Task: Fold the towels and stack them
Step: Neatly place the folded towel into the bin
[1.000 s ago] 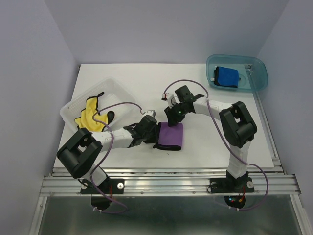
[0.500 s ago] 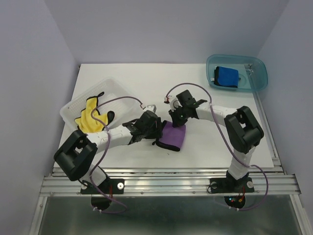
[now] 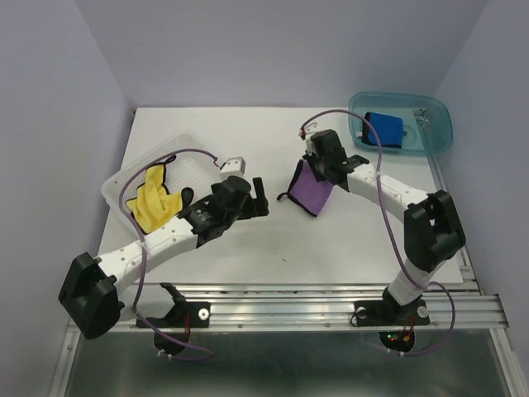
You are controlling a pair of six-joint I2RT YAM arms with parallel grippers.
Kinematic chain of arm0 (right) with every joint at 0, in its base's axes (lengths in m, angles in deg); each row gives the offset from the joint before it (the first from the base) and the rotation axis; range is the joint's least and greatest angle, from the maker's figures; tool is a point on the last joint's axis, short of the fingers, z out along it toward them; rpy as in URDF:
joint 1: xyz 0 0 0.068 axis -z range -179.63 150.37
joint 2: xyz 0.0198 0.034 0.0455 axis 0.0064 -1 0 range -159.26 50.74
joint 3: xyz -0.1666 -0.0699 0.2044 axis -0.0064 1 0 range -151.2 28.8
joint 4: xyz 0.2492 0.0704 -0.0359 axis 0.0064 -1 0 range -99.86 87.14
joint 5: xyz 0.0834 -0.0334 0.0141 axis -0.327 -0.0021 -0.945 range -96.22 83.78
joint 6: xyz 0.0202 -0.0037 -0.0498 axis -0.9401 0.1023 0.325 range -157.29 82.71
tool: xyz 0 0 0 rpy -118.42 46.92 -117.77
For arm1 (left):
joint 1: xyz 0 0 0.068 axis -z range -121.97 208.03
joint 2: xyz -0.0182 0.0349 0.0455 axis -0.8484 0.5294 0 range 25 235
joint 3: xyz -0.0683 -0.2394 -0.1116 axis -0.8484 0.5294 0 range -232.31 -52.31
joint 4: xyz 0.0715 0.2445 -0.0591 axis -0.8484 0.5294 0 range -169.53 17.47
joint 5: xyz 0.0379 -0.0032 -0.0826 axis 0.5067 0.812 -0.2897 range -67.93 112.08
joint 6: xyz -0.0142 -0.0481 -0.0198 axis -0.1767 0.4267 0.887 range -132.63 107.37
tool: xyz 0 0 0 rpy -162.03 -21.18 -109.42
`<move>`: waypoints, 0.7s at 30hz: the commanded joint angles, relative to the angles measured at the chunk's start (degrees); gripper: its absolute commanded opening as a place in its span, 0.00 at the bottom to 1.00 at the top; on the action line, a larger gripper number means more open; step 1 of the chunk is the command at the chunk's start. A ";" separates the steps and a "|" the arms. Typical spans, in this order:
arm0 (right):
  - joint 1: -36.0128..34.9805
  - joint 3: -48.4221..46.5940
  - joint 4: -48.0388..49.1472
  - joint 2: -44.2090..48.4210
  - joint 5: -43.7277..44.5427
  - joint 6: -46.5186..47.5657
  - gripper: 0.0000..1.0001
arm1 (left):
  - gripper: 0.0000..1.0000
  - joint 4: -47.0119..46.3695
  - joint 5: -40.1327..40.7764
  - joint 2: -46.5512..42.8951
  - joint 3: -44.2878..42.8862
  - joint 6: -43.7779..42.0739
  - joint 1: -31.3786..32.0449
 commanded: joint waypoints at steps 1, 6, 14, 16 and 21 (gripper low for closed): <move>3.73 -6.09 5.49 1.45 9.72 3.27 0.01 | 0.99 3.33 7.37 -2.69 -1.58 0.27 -1.48; 7.43 -10.31 9.18 -1.10 11.48 7.05 0.01 | 0.99 3.33 7.21 -3.05 -1.32 -0.26 -5.43; 14.98 -18.04 13.84 -5.67 10.70 8.91 0.01 | 0.99 3.24 5.89 -1.30 -1.76 -1.31 -10.62; 17.00 -21.12 14.11 -7.33 10.52 7.77 0.01 | 0.99 3.33 5.72 -0.42 -2.20 -1.58 -11.76; 21.05 -29.54 13.94 -11.29 10.17 1.89 0.01 | 0.99 3.16 5.37 1.95 -3.95 -1.84 -12.91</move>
